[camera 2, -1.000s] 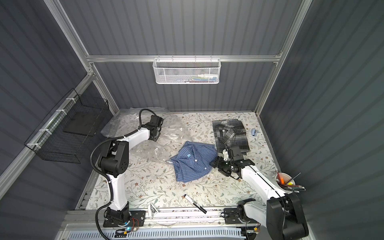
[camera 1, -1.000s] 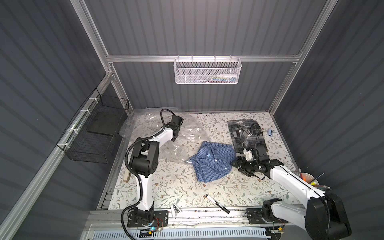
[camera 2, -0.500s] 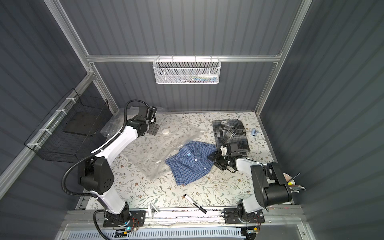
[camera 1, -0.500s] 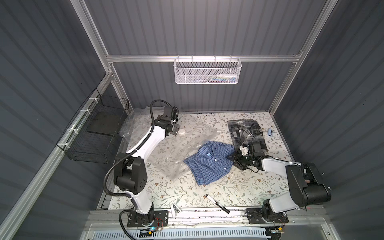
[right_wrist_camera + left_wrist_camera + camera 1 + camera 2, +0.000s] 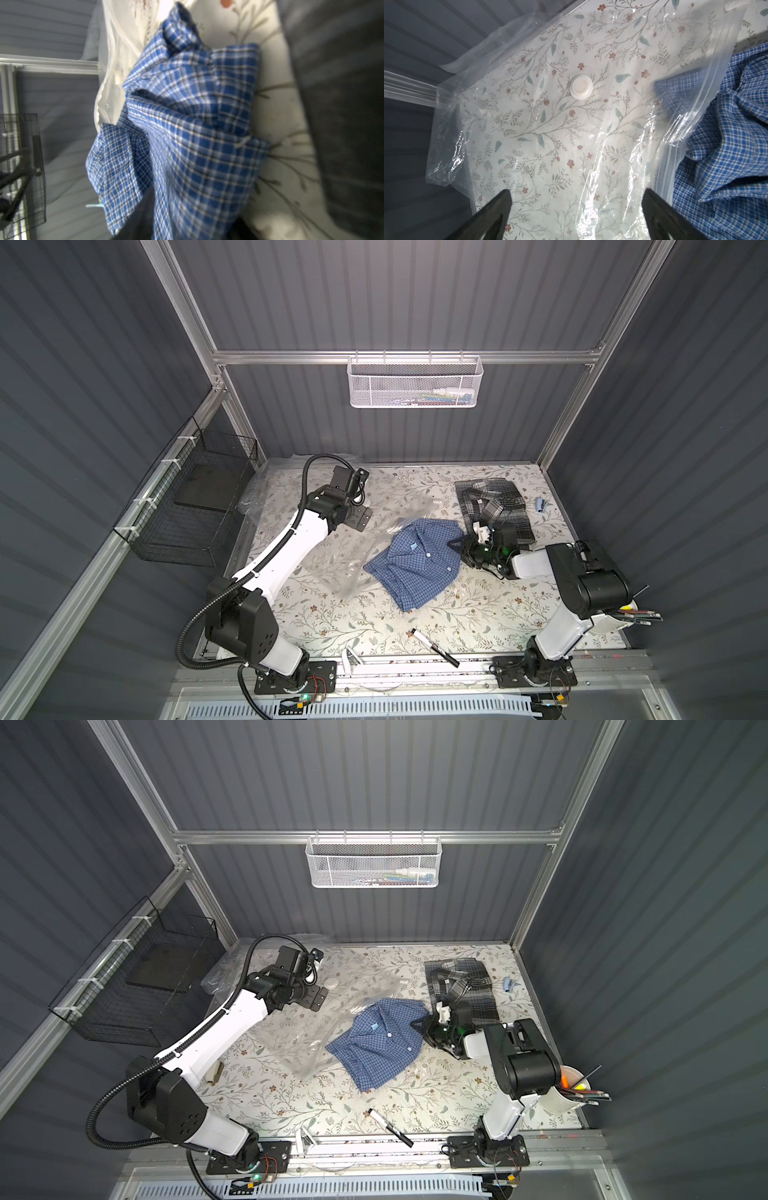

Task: Take the shirt out of the vacuum bag
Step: Take out the shirt from the vacuum bag.

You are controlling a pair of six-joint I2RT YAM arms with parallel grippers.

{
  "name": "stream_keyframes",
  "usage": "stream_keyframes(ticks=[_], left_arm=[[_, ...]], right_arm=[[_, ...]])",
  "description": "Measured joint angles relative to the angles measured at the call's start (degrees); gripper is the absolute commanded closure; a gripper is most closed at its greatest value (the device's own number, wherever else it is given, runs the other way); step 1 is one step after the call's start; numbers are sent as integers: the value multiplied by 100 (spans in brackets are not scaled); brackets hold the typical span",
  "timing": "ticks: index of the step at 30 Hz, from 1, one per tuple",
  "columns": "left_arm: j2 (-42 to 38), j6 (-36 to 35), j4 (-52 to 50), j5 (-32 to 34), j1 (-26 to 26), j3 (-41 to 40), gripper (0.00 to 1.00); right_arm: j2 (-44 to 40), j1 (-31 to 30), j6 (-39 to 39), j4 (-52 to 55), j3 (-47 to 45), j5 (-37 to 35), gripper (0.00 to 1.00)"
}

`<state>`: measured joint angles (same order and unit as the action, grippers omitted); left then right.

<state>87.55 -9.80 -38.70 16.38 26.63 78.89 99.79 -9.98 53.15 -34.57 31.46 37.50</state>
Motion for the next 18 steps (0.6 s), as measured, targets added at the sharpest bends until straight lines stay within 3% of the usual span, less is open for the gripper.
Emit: stream_keyframes(ticks=[4, 8, 12, 18], left_arm=[[-20, 66, -11, -17, 7, -90, 1], [-35, 107, -11, -17, 7, -125, 1], [-35, 122, 26, -92, 20, -146, 1], [-33, 131, 140, -234, 35, -160, 1]], right_arm=[[-313, -85, 76, -133, -50, -33, 89], [-1126, -116, -223, 422, 28, -105, 99], [-1834, -103, -780, 1381, 472, -225, 100], [-2173, 227, -1537, 2297, 883, -291, 100]])
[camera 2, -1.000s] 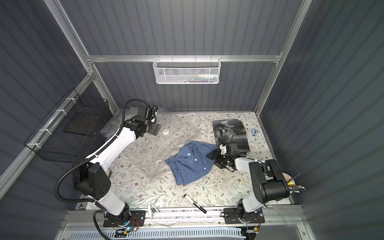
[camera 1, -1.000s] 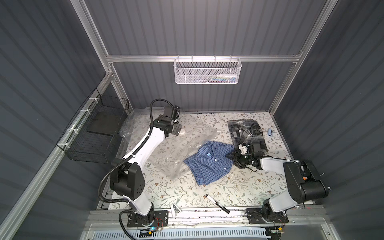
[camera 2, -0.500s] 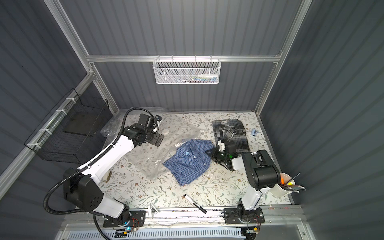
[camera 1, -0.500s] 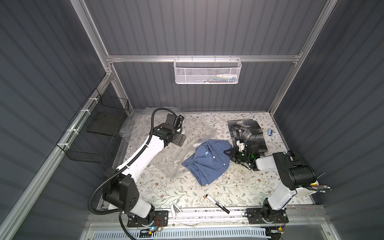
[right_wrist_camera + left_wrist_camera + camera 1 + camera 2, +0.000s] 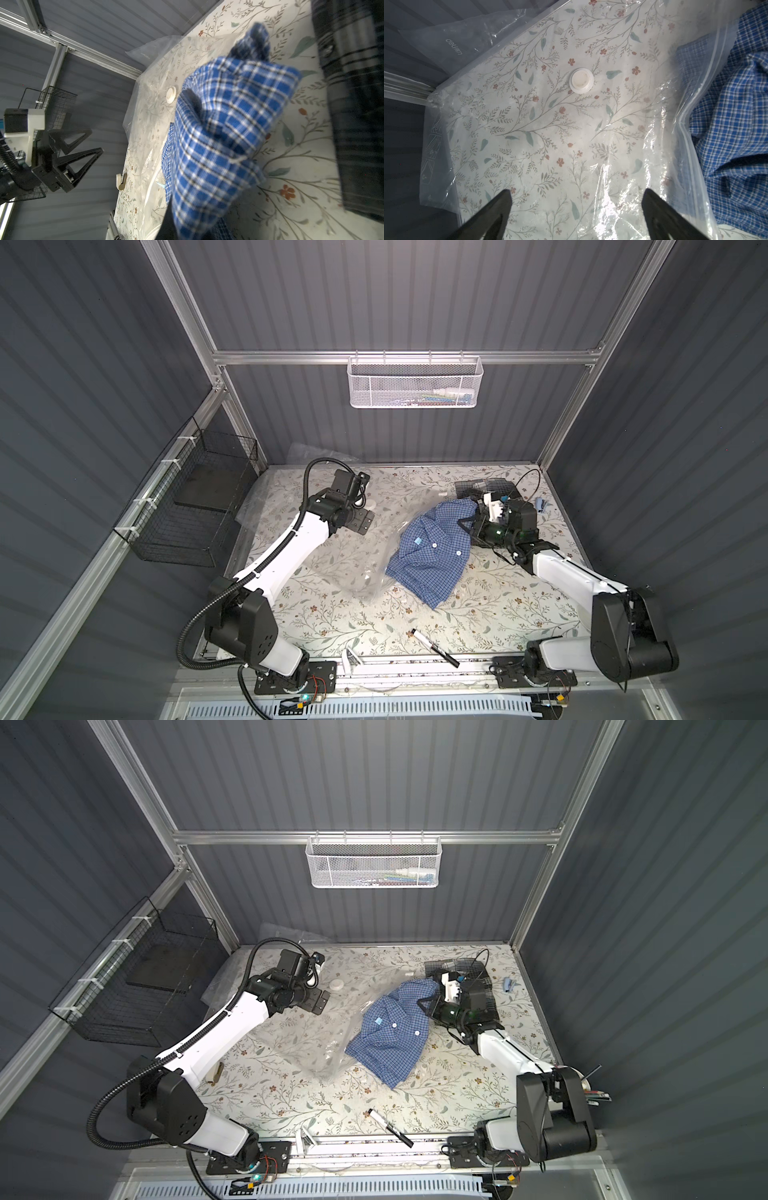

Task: Take the shirt out of the vacuum bag
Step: Take out the shirt from the vacuum bag.

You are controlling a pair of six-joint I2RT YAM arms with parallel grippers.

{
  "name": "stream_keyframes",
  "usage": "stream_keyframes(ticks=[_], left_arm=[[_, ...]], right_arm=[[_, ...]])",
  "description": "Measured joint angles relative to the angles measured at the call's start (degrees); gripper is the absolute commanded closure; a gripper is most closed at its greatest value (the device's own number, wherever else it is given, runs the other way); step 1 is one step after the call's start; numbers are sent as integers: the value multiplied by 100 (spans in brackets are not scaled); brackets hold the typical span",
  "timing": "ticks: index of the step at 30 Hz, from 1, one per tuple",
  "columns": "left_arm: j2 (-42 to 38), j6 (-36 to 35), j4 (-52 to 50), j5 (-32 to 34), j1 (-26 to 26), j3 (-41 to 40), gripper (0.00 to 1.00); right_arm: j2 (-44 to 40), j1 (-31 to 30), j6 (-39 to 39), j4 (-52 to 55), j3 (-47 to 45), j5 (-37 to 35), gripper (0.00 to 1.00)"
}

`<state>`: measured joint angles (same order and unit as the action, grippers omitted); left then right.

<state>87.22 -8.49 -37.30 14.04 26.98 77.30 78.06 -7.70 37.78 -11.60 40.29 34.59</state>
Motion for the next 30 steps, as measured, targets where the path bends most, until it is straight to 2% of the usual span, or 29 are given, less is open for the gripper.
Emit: stream_keyframes(ticks=[9, 16, 30], left_arm=[[85, 0, 247, -48, 0, -149, 1], [629, 24, 634, -68, 0, -496, 1], [1932, 278, 1445, -195, -299, -634, 2]], right_arm=[[39, 487, -767, 1080, 437, 168, 100], [68, 874, -1132, 1628, 1056, 291, 100], [1274, 1464, -1620, 2496, 2649, 535, 100]])
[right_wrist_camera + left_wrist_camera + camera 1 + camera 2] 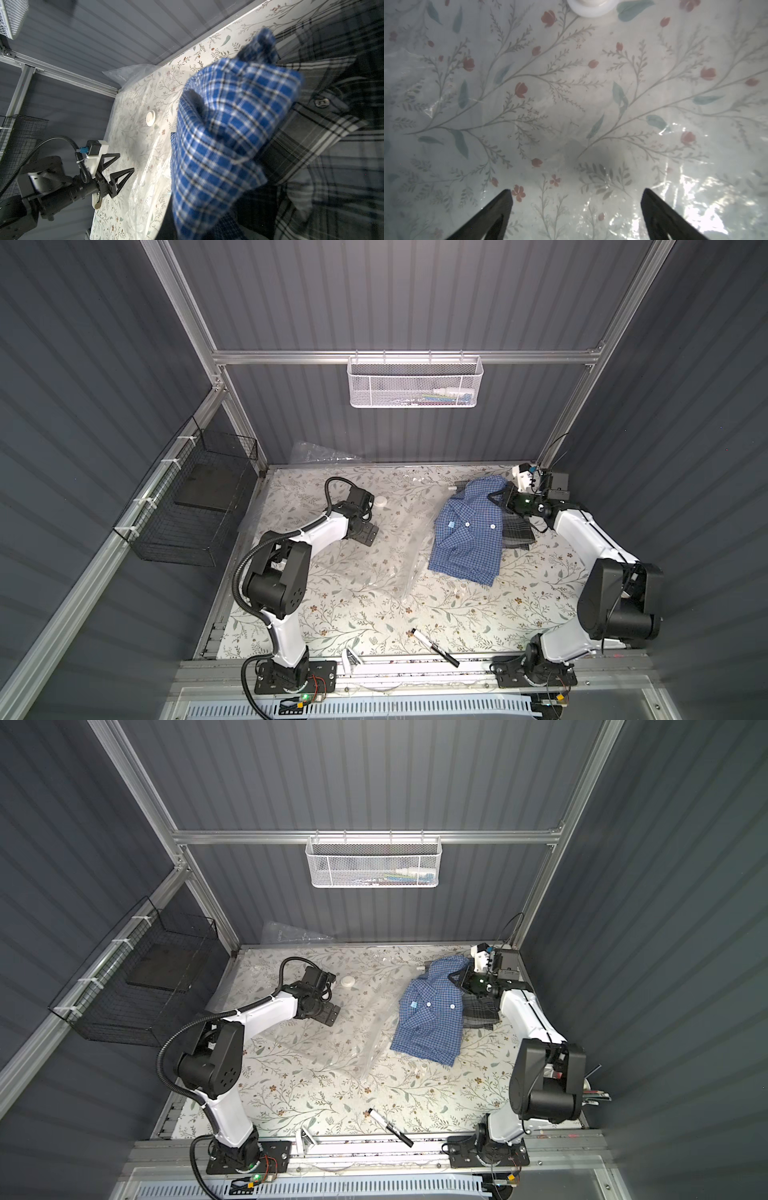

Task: Take the shirt out of the vacuum bag
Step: Take out the shirt from the vacuum bag, then place the shirt at the center of the board.

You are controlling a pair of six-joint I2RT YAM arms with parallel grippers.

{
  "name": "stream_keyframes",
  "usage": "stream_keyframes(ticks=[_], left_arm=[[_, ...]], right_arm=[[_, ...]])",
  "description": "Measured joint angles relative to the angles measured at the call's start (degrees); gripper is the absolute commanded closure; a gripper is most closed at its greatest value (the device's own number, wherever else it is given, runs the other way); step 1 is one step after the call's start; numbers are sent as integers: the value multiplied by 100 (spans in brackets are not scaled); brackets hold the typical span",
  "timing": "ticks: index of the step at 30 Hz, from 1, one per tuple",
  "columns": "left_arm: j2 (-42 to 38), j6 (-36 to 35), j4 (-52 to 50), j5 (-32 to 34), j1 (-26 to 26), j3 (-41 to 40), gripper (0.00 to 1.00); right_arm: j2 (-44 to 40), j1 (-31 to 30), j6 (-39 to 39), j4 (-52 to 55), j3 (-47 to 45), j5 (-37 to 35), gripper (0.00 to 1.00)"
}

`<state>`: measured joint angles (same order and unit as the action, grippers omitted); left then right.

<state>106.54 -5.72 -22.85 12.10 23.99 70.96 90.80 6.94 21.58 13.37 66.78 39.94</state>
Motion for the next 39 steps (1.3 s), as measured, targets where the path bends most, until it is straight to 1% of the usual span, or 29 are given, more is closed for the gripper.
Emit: stream_keyframes(ticks=[4, 9, 18, 21, 25, 31, 35, 36, 39], left_arm=[[332, 37, 122, -61, -129, 2, 3], [439, 44, 304, -127, -275, 81, 3], [533, 42, 492, -181, -367, 140, 3], [535, 44, 516, -192, -391, 140, 4], [535, 44, 518, -188, -407, 140, 4], [533, 44, 516, -175, -444, 140, 4], [533, 44, 514, -166, -470, 140, 4], [533, 42, 514, -164, -474, 140, 4], [531, 42, 511, -164, -485, 138, 4]], right_arm=[[109, 133, -33, 240, 201, 46, 100], [155, 195, -103, 568, 601, 44, 100], [251, 295, -278, 1174, 1185, -39, 100], [693, 409, -404, 1200, 1685, 76, 100], [1589, 511, -713, 1314, 2553, 225, 98], [2717, 549, -1333, 2057, 3895, 337, 94], [3167, 575, -1626, 2343, 4433, 273, 93], [3239, 586, -1665, 2376, 4494, 234, 91], [3488, 643, -1757, 2441, 4680, 105, 79]])
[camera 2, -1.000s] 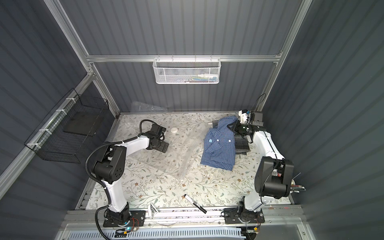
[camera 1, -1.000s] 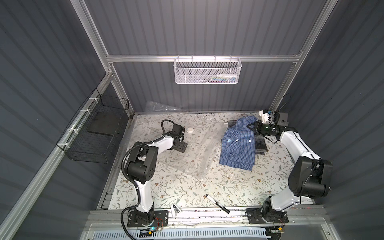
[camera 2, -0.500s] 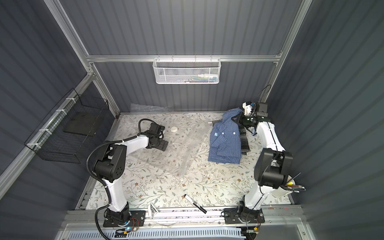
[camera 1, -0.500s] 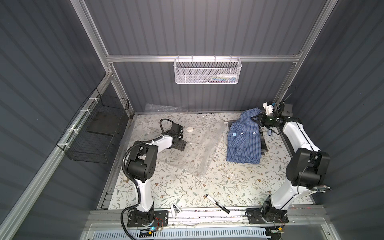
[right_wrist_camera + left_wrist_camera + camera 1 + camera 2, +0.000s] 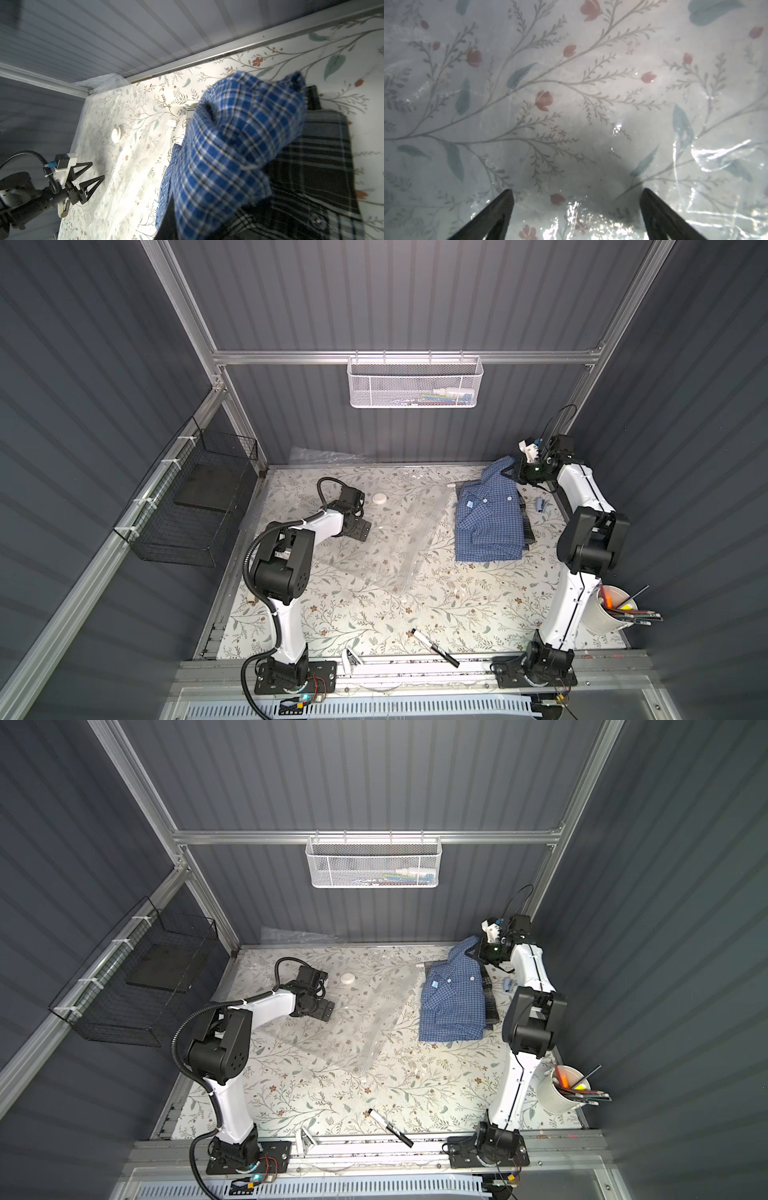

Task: Take the shirt out of the vacuum bag
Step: Place the shirt at the center of the board.

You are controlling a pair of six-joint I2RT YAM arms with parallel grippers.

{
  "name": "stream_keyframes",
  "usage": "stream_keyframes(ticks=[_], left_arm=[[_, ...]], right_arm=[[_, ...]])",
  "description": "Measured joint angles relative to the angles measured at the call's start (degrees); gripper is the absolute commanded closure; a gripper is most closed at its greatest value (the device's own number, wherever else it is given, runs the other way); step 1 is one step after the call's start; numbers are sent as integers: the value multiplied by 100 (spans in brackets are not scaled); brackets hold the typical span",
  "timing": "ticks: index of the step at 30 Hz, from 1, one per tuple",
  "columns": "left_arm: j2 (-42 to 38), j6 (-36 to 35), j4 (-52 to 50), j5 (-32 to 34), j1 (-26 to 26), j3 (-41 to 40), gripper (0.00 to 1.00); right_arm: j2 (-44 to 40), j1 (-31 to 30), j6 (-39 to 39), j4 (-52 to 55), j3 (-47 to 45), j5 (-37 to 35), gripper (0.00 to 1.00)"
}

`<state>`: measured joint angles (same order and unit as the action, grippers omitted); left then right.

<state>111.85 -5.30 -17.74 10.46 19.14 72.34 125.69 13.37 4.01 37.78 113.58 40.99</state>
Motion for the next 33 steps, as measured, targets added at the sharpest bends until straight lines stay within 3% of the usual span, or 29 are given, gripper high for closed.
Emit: stream_keyframes(ticks=[1, 4, 6, 9, 16, 21, 33], left_arm=[[0, 0, -2, 0, -2, 2, 4], [-9, 0, -11, 4, -9, 0, 4], [-9, 2, -20, 13, -11, 0, 4], [-22, 0, -22, 22, -11, -9, 4], [-114, 0, -63, 42, -13, -87, 3], [-184, 0, -61, 15, -13, -94, 3], [-247, 0, -256, -4, -13, -13, 3]], right_arm=[[85, 9, -28, -9, 55, -68, 69], [256, 37, -44, -175, 44, -236, 51], [236, 44, 11, -494, -227, -341, 34], [184, 59, 127, -887, -610, -568, 20], [-372, 68, 223, -1292, -1314, -1211, 14], [-809, 140, 258, -1390, -1515, -1239, 10], [20, 509, 1215, -1239, -1115, -533, 9]])
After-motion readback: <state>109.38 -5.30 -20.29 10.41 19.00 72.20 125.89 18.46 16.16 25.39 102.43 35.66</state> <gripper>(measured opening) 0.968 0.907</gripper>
